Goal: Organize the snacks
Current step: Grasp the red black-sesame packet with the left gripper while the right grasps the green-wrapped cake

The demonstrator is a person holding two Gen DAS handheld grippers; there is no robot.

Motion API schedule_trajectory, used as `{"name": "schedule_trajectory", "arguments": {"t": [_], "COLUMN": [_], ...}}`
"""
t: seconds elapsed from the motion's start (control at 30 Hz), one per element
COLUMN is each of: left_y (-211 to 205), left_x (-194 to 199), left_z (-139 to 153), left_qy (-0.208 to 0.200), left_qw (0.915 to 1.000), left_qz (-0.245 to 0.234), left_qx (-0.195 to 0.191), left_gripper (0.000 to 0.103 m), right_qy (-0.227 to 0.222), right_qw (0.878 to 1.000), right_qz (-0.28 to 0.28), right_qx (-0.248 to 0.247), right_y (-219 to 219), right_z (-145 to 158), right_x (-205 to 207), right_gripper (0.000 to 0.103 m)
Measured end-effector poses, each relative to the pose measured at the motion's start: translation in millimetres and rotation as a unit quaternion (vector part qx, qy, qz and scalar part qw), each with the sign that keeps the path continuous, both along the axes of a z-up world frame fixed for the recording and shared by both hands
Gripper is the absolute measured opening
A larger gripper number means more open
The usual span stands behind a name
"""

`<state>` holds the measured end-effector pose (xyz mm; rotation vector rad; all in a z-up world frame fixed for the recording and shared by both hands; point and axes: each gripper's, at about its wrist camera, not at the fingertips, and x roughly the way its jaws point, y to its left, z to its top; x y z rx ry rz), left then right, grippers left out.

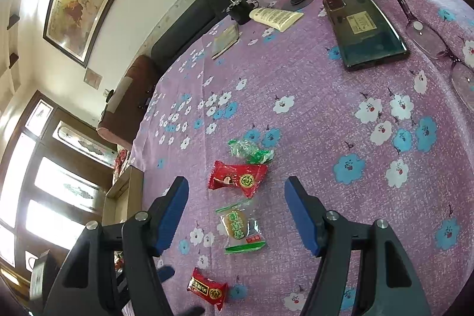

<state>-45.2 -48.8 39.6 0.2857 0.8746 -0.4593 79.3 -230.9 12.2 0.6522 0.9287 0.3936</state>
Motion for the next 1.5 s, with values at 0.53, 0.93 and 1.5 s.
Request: {"name": "schedule_trajectory", "arguments": {"t": [0.53,0.93,1.5], "left_y": [10.9,54.5,72.1], "left_x": [44.2,66.1,64.8], "left_z": [-27.0,-28.6,-14.5], "left_qy": [0.02,0.032,-0.021], "left_qw": [0.9988,0.9842,0.9742], "left_qz": [0.043,0.168,0.201], "left_qx": [0.014,-0.046,-0.1], "left_gripper": [0.043,0.02,0.02], "right_qy": [0.004,-0.007,-0.109], "right_qw": [0.999,0.976,0.962], "right_qz": [0.011,0.083,0.074], "right_qx": [-0.03,-0.2,-0.24], "right_y": [8.6,64.4,86.1], "right_z": [-0.5,-8.1,14.1], "right_x": [1.0,-3.8,-24.8], "right_gripper": [0.067,0.056,0.028]}}
